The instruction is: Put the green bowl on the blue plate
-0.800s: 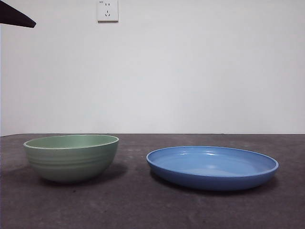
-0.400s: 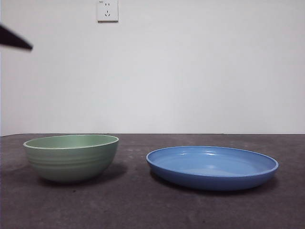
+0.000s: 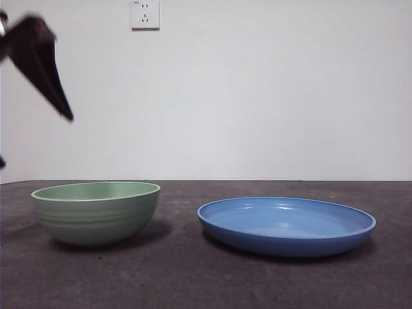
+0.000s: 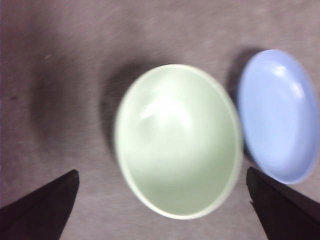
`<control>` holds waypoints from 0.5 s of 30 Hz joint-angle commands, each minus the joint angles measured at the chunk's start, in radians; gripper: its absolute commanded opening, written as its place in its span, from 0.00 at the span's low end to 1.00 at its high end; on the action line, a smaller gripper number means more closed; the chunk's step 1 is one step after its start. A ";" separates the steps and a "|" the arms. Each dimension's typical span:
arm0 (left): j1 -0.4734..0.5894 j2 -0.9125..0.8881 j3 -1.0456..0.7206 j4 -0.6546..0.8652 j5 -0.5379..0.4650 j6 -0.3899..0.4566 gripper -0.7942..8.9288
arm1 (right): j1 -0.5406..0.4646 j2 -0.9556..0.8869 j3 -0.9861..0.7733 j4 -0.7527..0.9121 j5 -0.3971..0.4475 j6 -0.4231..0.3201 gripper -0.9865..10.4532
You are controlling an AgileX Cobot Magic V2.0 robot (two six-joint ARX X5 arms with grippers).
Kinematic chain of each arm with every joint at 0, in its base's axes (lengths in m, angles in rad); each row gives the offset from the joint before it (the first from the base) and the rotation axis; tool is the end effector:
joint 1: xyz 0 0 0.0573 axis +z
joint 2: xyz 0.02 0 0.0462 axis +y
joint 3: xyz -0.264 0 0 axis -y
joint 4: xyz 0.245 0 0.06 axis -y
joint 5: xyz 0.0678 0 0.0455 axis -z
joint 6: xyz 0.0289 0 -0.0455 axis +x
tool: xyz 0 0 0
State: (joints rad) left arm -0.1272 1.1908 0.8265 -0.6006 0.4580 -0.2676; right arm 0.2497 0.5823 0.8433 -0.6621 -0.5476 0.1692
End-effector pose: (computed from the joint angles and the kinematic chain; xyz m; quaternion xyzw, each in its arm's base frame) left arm 0.2223 -0.0413 0.2404 -0.1889 0.4876 -0.1922 0.8304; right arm 0.0989 0.0407 0.3338 0.1058 0.2284 0.3624 0.8974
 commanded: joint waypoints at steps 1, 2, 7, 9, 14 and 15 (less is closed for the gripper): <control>-0.001 0.079 0.018 0.024 -0.017 0.031 0.69 | 0.004 0.004 0.015 0.010 -0.003 0.007 0.60; -0.001 0.102 0.018 0.031 -0.018 0.038 0.69 | 0.004 0.004 0.015 0.010 -0.003 0.007 0.60; -0.001 0.219 0.018 0.078 -0.018 0.043 0.69 | 0.004 0.004 0.015 0.010 -0.003 0.007 0.60; -0.001 0.256 0.018 0.097 -0.018 0.043 0.69 | 0.004 0.004 0.015 0.010 -0.003 0.007 0.60; -0.001 0.309 0.025 0.108 -0.018 0.043 0.65 | 0.004 0.004 0.015 0.010 -0.003 0.007 0.60; -0.001 0.318 0.029 0.106 -0.018 0.043 0.59 | 0.004 0.004 0.015 0.010 -0.003 0.007 0.60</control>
State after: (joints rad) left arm -0.1272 1.4895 0.8318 -0.4992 0.4427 -0.2436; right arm 0.2497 0.5823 0.8433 -0.6617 -0.5476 0.1719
